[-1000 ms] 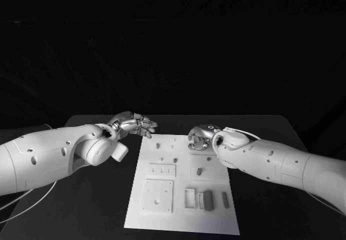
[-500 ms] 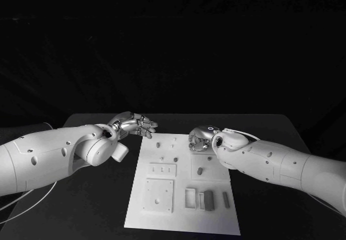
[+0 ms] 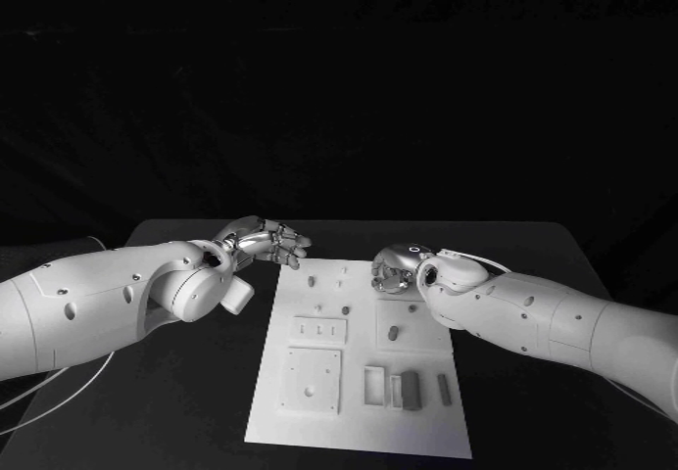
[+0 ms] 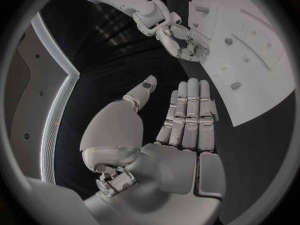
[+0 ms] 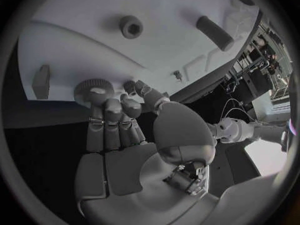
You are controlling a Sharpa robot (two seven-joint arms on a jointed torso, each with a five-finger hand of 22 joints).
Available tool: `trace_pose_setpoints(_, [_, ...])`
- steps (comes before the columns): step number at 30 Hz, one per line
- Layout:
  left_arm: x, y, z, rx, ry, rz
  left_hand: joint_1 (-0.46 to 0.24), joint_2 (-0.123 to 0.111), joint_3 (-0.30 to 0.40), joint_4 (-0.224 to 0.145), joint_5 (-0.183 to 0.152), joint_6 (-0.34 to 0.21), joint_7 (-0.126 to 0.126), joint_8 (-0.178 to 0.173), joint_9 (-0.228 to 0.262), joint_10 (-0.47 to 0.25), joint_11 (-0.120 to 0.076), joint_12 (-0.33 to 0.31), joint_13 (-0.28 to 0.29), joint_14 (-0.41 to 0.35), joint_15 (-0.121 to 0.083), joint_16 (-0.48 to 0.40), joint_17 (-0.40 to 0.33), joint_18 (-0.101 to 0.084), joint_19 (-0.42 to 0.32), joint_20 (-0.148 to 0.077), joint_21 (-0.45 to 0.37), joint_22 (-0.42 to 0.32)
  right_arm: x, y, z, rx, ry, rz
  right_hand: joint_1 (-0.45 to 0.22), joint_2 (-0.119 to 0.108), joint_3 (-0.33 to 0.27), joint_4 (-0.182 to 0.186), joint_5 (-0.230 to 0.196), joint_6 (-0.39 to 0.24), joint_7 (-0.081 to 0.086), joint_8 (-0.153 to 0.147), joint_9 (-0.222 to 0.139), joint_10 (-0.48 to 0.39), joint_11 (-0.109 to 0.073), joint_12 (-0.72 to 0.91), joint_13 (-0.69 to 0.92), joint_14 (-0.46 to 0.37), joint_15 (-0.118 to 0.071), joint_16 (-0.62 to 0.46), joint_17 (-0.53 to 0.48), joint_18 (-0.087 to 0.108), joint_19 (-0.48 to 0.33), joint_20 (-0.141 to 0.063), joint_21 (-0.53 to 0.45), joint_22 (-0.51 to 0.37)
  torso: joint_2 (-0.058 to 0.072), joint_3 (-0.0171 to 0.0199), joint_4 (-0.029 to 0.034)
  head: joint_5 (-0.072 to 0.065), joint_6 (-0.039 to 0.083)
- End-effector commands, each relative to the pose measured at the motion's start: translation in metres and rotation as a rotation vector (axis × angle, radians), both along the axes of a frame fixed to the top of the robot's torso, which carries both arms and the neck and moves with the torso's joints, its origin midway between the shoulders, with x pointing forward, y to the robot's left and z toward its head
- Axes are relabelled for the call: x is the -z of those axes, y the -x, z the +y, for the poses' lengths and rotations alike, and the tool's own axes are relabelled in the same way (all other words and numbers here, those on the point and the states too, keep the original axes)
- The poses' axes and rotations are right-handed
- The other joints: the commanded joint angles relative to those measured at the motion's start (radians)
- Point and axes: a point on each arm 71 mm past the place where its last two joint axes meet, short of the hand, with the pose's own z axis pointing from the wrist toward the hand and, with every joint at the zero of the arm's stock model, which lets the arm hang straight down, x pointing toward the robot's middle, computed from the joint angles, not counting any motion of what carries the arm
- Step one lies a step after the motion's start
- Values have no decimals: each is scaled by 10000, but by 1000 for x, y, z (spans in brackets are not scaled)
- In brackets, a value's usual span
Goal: Assemble the parts on the task board
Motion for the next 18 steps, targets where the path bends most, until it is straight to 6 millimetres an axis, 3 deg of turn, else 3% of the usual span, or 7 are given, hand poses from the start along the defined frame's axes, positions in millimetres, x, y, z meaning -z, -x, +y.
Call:
trace_pose_setpoints(1, [-2,0,-2,166,96,-86,8,-56,0,44,-1,-31,42,-34,17,-37,5,-51,14,17,18,17,18,-23,-2,-38,-36,17,1,0,0,-54,248,-3,12,104,67,-18,-28,97,9,55,10,40,21,48,16,-5,-56,51,18,267,-67,-45,49,238,-7,-2,-12,5,-2])
trace_pose_setpoints(3, [-2,0,-3,165,92,-80,7,-56,-1,45,-1,-31,42,-36,18,-37,5,-52,16,17,18,16,19,-24,-2,-40,-37,18,1,1,0,-76,286,14,141,56,246,17,9,196,-19,97,17,45,-3,49,8,-12,-80,56,20,267,-86,-51,64,225,-5,-1,-16,9,-7])
trace_pose_setpoints(4, [-2,0,-3,167,91,-77,7,-56,-1,46,-1,-31,42,-38,19,-37,5,-53,18,17,18,16,20,-26,-2,-41,-38,18,1,1,1,-89,321,45,196,-139,756,276,3,263,-33,100,-10,73,-21,46,-14,-5,-103,63,15,267,-69,-25,100,209,-3,1,-17,8,-12])
trace_pose_setpoints(18, [-2,0,-4,189,93,-71,8,-57,-4,49,-1,-27,42,-51,29,-40,6,-63,32,14,19,9,32,-39,-2,-54,-47,24,3,1,3,-93,455,168,82,-336,945,346,-27,284,-34,84,-40,96,-22,64,-22,10,-98,90,19,267,-68,-20,176,217,7,-2,-6,-3,-28])
